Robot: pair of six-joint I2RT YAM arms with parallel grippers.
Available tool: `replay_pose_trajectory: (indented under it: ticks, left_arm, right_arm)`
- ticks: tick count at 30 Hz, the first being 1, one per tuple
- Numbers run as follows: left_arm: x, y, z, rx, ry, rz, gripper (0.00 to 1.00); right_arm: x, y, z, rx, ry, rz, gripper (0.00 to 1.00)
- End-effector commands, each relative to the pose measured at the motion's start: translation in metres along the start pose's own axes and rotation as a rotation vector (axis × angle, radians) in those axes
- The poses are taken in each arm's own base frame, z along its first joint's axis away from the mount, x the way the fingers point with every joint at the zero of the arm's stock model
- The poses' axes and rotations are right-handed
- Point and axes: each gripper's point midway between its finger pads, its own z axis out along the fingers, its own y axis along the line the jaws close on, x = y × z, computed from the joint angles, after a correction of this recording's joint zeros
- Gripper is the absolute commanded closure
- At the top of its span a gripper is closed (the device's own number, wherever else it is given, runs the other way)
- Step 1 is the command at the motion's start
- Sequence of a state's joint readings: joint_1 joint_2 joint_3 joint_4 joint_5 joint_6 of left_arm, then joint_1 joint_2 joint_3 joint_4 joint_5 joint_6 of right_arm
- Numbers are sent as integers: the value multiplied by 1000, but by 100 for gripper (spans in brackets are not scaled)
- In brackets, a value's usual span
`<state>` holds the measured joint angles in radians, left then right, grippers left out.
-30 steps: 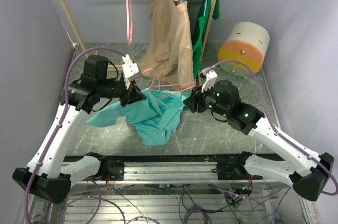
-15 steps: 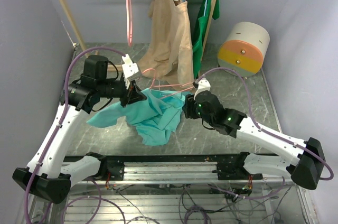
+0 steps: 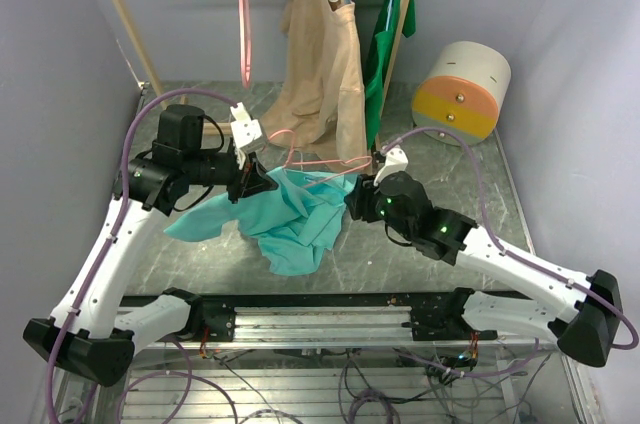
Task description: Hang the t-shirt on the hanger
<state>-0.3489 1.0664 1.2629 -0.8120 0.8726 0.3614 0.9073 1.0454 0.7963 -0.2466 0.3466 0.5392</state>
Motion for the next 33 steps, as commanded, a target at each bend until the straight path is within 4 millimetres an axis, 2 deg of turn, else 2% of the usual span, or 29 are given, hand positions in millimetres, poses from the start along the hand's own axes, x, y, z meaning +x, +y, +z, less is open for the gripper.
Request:
replay_pose_trajectory:
  ticks: [1, 5, 11, 13, 18, 21, 22, 27, 33]
  left_arm:
    - [-15, -8, -3, 24, -50, 42, 93]
    - [-14, -8, -3, 24, -48, 44, 93]
    - [-15, -9, -3, 27, -51, 40, 93]
    - [-15, -9, -3, 29, -52, 39, 93]
    - [-14, -11, -3, 36, -53, 34, 93]
    - [-13, -11, -3, 35, -50, 33, 93]
    - [-12, -11, -4, 32, -49, 36, 93]
    - [-10, -13, -6, 31, -44, 40, 93]
    - [-7, -17, -13, 6, -25, 76, 93]
  right_arm:
    - [-12, 9, -9, -33, -18, 37, 54]
    - [-11, 12, -5, -43, -22, 46, 54]
    - [0, 6, 13, 5, -11, 40, 56]
    - [0, 4, 18, 22, -31, 54, 59]
    - [-5, -6, 22, 80, -75, 74, 74]
    - [-11, -11, 17, 109, -90, 82, 96]
    - [-12, -14, 15, 123, -93, 83, 100]
    - [-28, -30, -6, 178, -157, 100, 100]
    - [-36, -44, -20, 239, -184, 106, 100]
